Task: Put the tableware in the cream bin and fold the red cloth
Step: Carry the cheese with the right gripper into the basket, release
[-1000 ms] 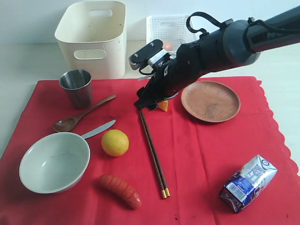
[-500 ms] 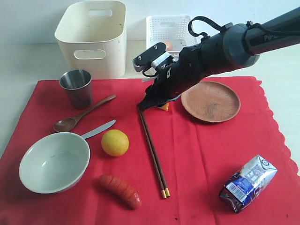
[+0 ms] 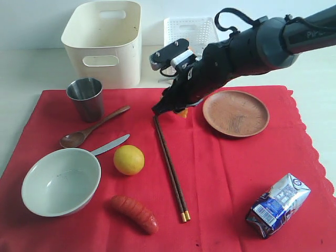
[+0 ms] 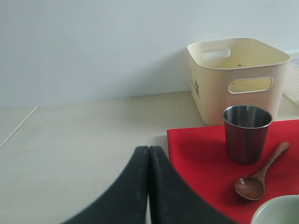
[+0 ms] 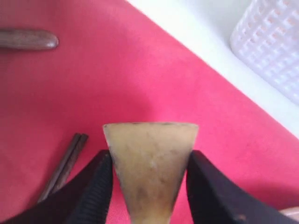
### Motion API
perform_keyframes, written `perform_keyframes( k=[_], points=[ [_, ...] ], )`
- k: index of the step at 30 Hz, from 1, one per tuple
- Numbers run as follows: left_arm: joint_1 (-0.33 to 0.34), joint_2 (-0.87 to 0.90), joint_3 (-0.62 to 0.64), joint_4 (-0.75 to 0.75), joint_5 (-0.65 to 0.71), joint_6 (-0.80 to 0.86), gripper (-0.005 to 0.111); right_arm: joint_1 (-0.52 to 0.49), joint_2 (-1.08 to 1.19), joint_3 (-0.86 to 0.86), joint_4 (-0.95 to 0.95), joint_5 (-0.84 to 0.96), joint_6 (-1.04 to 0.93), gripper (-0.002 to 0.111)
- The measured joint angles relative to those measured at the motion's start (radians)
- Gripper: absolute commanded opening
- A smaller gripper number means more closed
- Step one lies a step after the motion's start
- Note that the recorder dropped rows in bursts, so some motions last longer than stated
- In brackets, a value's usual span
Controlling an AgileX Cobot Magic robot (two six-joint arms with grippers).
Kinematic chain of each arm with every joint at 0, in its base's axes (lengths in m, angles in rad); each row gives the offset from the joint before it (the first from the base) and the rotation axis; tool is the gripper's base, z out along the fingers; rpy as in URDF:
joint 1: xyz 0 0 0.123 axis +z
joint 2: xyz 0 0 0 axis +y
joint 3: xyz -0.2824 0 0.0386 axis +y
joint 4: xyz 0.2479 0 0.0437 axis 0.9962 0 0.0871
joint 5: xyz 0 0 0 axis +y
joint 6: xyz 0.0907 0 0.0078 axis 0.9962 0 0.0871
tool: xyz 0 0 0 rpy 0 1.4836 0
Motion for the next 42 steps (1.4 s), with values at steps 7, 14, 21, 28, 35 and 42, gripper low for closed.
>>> perform_keyframes(
  k=[7, 14, 21, 28, 35, 42],
  points=[
    [0.0, 0.0, 0.0, 0.0, 0.0, 0.0, 0.001, -0.002, -0.114, 0.0, 0.001, -0.048, 0.01, 0.0],
    [0.0, 0.0, 0.0, 0.0, 0.0, 0.0, 0.001, -0.009, -0.139, 0.0, 0.001, -0.204, 0.014, 0.0],
    [0.0, 0.0, 0.0, 0.0, 0.0, 0.0, 0.001, -0.087, -0.136, 0.0, 0.004, -0.359, 0.095, 0.0],
    [0.0, 0.0, 0.0, 0.0, 0.0, 0.0, 0.001, -0.157, -0.081, -0.016, 0.006, -0.483, 0.179, 0.0],
    [0.0, 0.0, 0.0, 0.0, 0.0, 0.0, 0.001, -0.167, 0.041, -0.129, 0.006, -0.485, 0.19, 0.0],
    [0.0, 0.0, 0.0, 0.0, 0.0, 0.0, 0.001, -0.168, 0.157, -0.233, 0.106, -0.493, 0.174, 0.02]
  ],
)
